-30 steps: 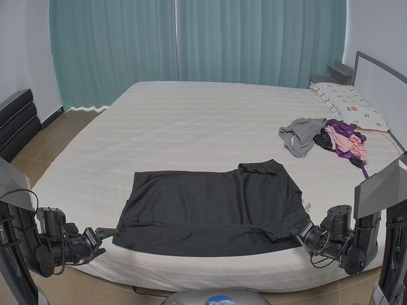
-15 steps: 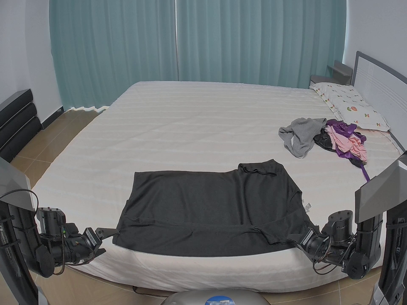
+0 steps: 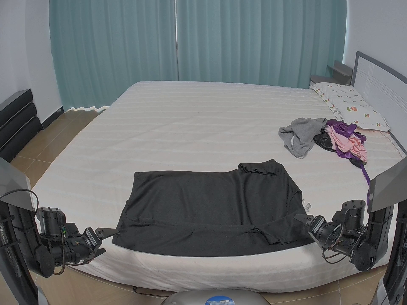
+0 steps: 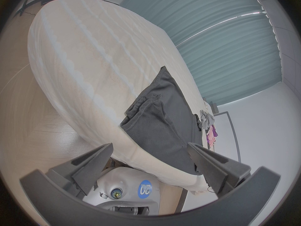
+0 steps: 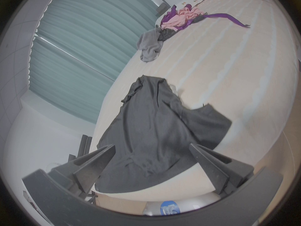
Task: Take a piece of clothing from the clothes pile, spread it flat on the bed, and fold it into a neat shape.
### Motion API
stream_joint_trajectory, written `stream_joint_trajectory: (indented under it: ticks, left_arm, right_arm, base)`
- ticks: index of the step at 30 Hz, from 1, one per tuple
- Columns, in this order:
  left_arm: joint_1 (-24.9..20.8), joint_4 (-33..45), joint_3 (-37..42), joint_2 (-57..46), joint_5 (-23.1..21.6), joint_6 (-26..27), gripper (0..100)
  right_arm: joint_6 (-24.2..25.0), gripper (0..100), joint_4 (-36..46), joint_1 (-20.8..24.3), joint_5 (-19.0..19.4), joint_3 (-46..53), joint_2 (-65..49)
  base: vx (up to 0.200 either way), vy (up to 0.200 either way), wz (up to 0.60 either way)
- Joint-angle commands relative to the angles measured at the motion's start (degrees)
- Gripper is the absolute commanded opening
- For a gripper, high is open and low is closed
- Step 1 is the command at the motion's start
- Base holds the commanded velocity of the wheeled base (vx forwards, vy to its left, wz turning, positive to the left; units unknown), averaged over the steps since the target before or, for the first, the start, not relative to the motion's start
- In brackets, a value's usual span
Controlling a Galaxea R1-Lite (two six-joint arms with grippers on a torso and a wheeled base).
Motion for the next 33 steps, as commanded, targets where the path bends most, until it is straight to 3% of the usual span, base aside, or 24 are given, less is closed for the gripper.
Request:
stream_joint_trajectory:
  ticks: [1,7,22,23,33]
  left_arm:
    - [0.02,-0.02,-0.05,0.06,-0.01,-0.05,100]
    - [0.02,-0.02,-0.05,0.06,-0.01,0.04,100]
    - [-0.06,-0.02,-0.05,0.15,-0.01,0.04,100]
    - [0.02,-0.02,-0.05,0.15,-0.01,0.04,100]
    - [0.02,-0.02,-0.05,0.15,-0.01,0.13,100]
  right_arm:
    - [-0.75,100,-0.85,-3.21,1.34,-1.59,-0.54]
    - [-2.33,100,-0.93,-5.67,8.55,-3.87,4.47]
    - [-6.46,100,-0.93,-7.52,9.69,-6.33,9.92]
    - [-6.9,0,-0.93,-7.6,9.69,-6.33,10.45]
    - [-6.99,0,-0.93,-7.96,9.07,-5.19,9.66]
  base:
    - [0.0,0.0,0.0]
    - [0.0,0.0,0.0]
    - [0.0,0.0,0.0]
    - [0.0,0.0,0.0]
    - [0.0,0.0,0.0]
